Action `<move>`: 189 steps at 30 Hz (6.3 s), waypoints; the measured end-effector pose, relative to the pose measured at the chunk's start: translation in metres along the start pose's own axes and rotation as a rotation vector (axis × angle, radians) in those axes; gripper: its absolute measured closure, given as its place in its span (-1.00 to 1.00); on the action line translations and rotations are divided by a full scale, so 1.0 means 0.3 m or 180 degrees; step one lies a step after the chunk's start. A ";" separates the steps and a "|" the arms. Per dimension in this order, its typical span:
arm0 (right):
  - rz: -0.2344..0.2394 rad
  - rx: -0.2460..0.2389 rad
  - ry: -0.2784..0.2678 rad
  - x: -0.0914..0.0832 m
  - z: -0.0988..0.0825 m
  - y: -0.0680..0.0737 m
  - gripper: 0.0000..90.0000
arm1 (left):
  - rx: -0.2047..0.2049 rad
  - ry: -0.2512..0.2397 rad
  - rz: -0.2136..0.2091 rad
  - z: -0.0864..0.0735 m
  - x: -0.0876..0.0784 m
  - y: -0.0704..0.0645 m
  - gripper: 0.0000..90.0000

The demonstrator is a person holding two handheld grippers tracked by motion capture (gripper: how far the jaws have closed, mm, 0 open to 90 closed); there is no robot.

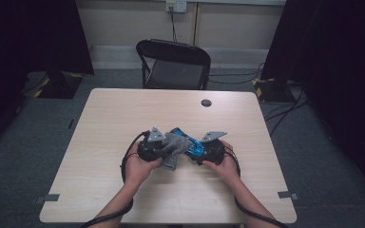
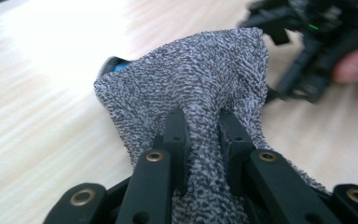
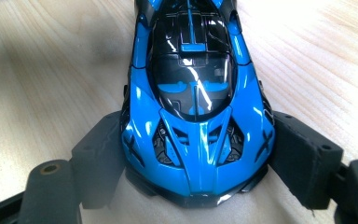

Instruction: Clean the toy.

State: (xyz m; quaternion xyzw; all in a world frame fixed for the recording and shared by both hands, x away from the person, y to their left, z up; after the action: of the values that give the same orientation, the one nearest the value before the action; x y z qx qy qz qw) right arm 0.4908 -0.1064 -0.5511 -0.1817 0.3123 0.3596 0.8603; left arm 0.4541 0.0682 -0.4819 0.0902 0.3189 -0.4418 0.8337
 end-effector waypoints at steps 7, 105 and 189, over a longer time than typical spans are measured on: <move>0.0002 0.0003 0.0001 0.000 0.000 0.000 -0.47 | -0.0011 0.0046 0.0020 0.024 0.059 0.021 0.70; -0.0009 -0.0006 -0.0013 0.000 0.001 0.001 -0.44 | 0.0127 0.0300 0.0481 0.100 0.238 0.112 0.69; -0.0007 -0.0004 -0.0015 0.000 0.001 0.001 -0.44 | -0.0115 0.0023 0.0153 0.160 0.131 0.083 0.69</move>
State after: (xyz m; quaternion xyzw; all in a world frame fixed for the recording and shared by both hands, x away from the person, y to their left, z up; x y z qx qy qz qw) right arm 0.4907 -0.1061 -0.5509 -0.1817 0.3097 0.3593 0.8614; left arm 0.5114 0.0357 -0.4717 0.0844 0.3275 -0.4154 0.8444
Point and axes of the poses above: each handheld gripper's, and its own axes: x roughly forward along the jaws, z roughly out of its top, y roughly to its left, the point moved 7 cm from there along x, roughly forward along the jaws, and after that the axes turned 8 degrees about -z, right-handed, at the moved point
